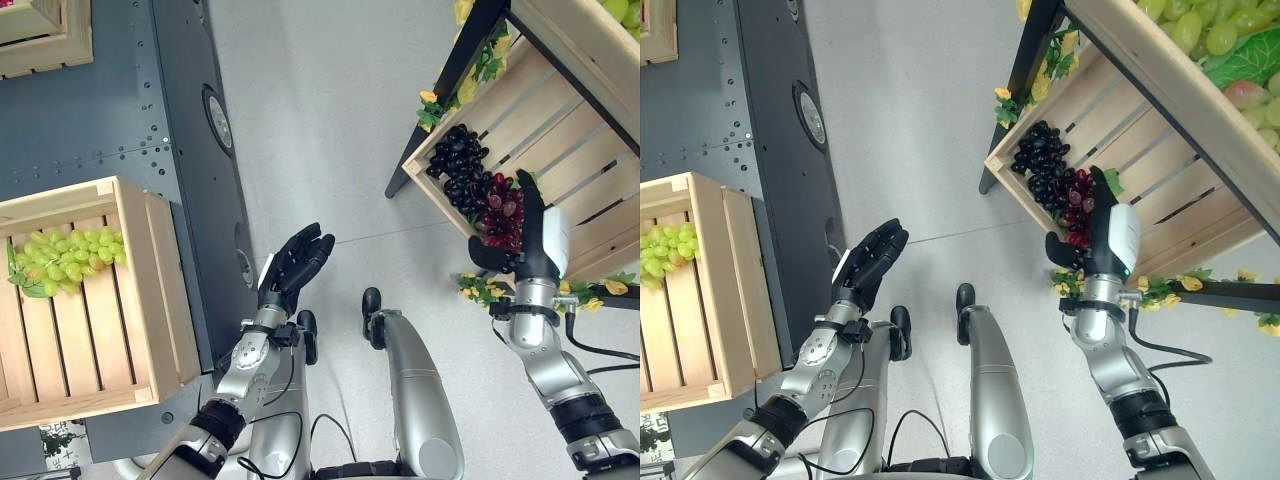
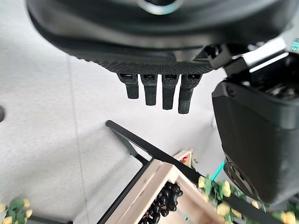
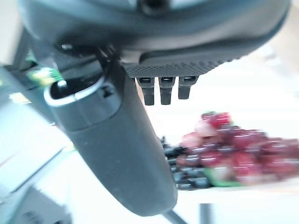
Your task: Pick up the fruits from the basket on one side to the basket on the other side
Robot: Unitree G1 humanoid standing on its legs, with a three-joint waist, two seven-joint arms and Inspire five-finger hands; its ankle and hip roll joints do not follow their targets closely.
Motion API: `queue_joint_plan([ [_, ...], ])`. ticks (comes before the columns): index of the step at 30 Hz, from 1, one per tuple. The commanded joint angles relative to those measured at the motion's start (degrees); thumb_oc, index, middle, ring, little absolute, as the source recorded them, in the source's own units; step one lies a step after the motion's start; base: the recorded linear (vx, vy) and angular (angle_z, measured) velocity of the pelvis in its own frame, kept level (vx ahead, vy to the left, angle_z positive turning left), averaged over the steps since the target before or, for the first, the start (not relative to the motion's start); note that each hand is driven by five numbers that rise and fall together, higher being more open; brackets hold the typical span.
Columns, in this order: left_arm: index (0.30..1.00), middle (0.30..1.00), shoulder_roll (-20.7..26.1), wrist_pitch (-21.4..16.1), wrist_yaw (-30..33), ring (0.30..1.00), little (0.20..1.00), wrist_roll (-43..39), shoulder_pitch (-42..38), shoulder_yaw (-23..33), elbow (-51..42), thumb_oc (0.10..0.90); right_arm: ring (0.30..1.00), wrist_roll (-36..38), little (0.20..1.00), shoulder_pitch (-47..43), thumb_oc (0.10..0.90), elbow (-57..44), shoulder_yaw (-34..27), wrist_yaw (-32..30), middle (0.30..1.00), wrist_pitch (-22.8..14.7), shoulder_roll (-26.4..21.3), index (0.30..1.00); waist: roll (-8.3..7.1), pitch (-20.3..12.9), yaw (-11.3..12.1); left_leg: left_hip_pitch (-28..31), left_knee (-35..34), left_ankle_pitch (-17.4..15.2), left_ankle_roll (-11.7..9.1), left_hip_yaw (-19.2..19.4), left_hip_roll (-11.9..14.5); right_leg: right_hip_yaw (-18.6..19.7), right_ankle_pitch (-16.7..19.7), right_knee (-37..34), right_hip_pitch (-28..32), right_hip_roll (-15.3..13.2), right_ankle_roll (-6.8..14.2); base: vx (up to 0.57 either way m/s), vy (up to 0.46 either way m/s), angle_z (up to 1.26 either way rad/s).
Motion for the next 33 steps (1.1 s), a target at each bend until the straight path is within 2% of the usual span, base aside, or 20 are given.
queue_joint_plan([
  [1,0.9,0.9,-0.07,-12.14,10.58,0.9,0.9,14.81,-0.15,-1.07,-9.71,0.8,0.9,-5.3,0.9,-4.86,0.8,-6.39,-0.26,-4.44,0.9,-6.84,-5.26,0.9,0.57,-0.86,0.78,4.66,-4.37,-0.57,3.96,6.11,-1.81,-1.41,-4.17,1.08,7.5,2.08,-1.25,0.0,0.0,0.0],
  [2,0.9,0.9,1.29,-12.89,18.47,0.9,0.9,22.77,-0.7,-0.6,-12.41,0.8,0.9,-4.57,0.9,-5.27,0.8,-6.16,0.79,-3.63,0.9,-7.51,-5.37,0.9,0.79,-0.86,1.28,4.83,-4.48,-0.56,3.89,5.9,-2.01,-1.75,-4.35,0.95,7.86,1.82,-1.33,0.0,0.0,0.0],
  [3,0.9,0.9,1.89,-12.65,20.83,0.9,0.9,25.0,-0.97,-0.25,-13.69,0.8,0.9,-4.17,0.9,-5.41,0.8,-6.06,1.28,-3.53,0.9,-7.51,-5.29,0.9,0.87,-0.86,1.54,4.91,-4.47,-0.54,3.89,5.81,-2.1,-1.92,-4.4,0.91,8.03,1.72,-1.39,-0.03,-0.025,0.1],
  [4,0.9,0.9,3.03,-12.5,26.5,0.9,0.9,30.67,-1.29,0.67,-16.05,0.8,0.9,-3.61,0.9,-5.29,0.8,-5.46,2.18,-3.08,0.9,-8.18,-5.09,0.9,1.06,-0.86,2.08,5.03,-4.37,-0.57,3.83,5.65,-2.3,-2.33,-4.52,0.73,8.47,1.43,-1.48,-0.03,-0.048,0.15],
  [6,0.9,0.9,5.74,-12.15,31.66,0.9,0.9,36.18,-1.17,3.05,-18.96,0.8,0.9,-1.98,0.9,-5.01,0.8,-3.92,3.97,-1.31,0.9,-9.91,-4.33,0.9,1.53,-0.86,3.28,5.23,-4.05,-0.48,3.67,5.05,-2.66,-3.33,-4.68,1.0,9.11,0.66,-1.57,-0.02,-0.066,0.17],
  [10,0.9,0.9,9.57,-12.88,38.29,0.9,0.9,36.32,1.03,9.58,-22.58,0.8,0.9,-2.73,0.9,-3.65,0.8,-3.05,5.27,-0.2,0.9,-11.58,-3.5,0.9,2.38,-0.86,4.92,6.27,-3.95,-0.07,3.16,3.87,-3.48,-4.52,-5.05,1.01,10.87,-0.36,-1.82,-0.01,-0.039,0.2],
  [14,0.9,0.9,12.19,-13.56,46.94,0.9,0.9,41.29,2.83,17.03,-24.82,0.8,0.9,-2.52,0.9,-2.52,0.8,-2.57,5.8,1.23,0.9,-10.81,-2.36,0.9,3.03,-0.86,6.21,7.05,-4.01,0.37,2.71,3.13,-4.0,-5.07,-5.71,1.84,11.72,-1.1,-2.21,0.0,-0.01,0.27],
  [17,0.9,0.9,13.21,-13.72,53.38,0.9,0.9,41.67,3.91,22.4,-23.36,0.8,0.9,-2.55,0.9,-1.75,0.8,-1.47,6.34,2.21,0.9,-10.6,-1.02,0.9,3.36,-0.86,7.1,7.8,-4.37,1.44,2.12,2.33,-4.5,-5.31,-6.31,2.31,12.54,-1.6,-2.49,0.01,0.005,0.16],
  [18,0.9,0.9,13.37,-13.48,56.39,0.9,0.9,42.13,4.16,25.18,-22.01,0.8,0.9,-2.69,0.9,-1.53,0.8,-1.5,6.75,2.42,0.9,-10.09,-0.59,0.9,3.48,-0.86,7.47,8.05,-4.27,1.86,1.99,2.16,-4.61,-5.49,-6.77,2.61,12.91,-1.79,-2.72,0.01,0.023,0.15],
  [21,0.9,0.9,14.6,-12.05,61.91,0.9,0.9,44.96,4.31,29.02,-18.85,0.8,0.9,-2.36,0.9,-1.57,0.8,-1.75,7.68,3.02,0.9,-8.58,-0.15,0.9,3.53,-0.86,7.98,8.03,-3.6,1.92,1.83,2.15,-4.46,-5.95,-7.48,3.61,12.99,-2.27,-3.1,0.02,0.035,0.16],
  [23,0.9,0.9,15.75,-9.85,65.08,0.9,0.9,47.35,4.33,30.81,-15.84,0.8,0.9,-2.11,0.9,-1.47,0.8,-1.88,8.26,3.51,0.9,-7.44,-0.26,0.9,3.47,-0.86,8.29,8.07,-3.05,2.25,1.57,1.97,-4.35,-6.23,-8.03,4.16,13.25,-2.52,-3.38,0.05,0.039,0.06],
  [28,0.9,0.9,16.76,-9.29,62.42,0.9,0.9,41.51,4.67,33.55,-8.01,0.8,0.9,-1.89,0.9,-0.41,0.8,-1.08,9.13,3.79,0.9,-6.64,-0.93,0.9,3.46,-0.86,8.69,7.9,-2.27,2.17,1.79,1.9,-4.11,-6.22,-8.82,5.05,13.33,-2.82,-3.65,0.06,0.034,0.0],
  [29,0.9,0.9,17.87,-8.54,62.19,0.9,0.9,40.86,4.36,33.67,-3.45,0.8,0.9,-0.87,0.9,-0.19,0.8,-0.51,9.61,4.11,0.9,-7.08,-1.3,0.9,3.38,-0.86,8.66,7.51,-1.94,2.35,1.83,1.92,-3.97,-6.18,-8.99,5.1,13.25,-2.77,-3.76,0.06,0.052,-0.02],
  [32,0.9,0.9,20.83,-4.57,60.47,0.9,0.9,41.94,3.31,32.05,3.13,0.8,0.9,1.66,0.9,-0.49,0.8,0.42,10.2,5.39,0.9,-8.83,-2.12,0.9,3.17,-0.86,8.33,6.75,-1.61,2.2,2.12,2.31,-3.42,-5.9,-8.84,5.18,12.5,-2.46,-3.72,0.03,0.062,-0.02],
  [33,0.9,0.9,23.16,-1.72,59.76,0.9,0.9,42.44,2.42,30.34,5.76,0.8,0.9,2.61,0.9,-1.24,0.8,0.7,10.82,6.48,0.9,-9.41,-2.82,0.9,3.15,-0.86,8.06,5.89,-1.48,2.3,2.17,2.67,-3.02,-5.75,-8.62,5.17,11.7,-2.26,-3.74,0.01,0.106,0.0],
])
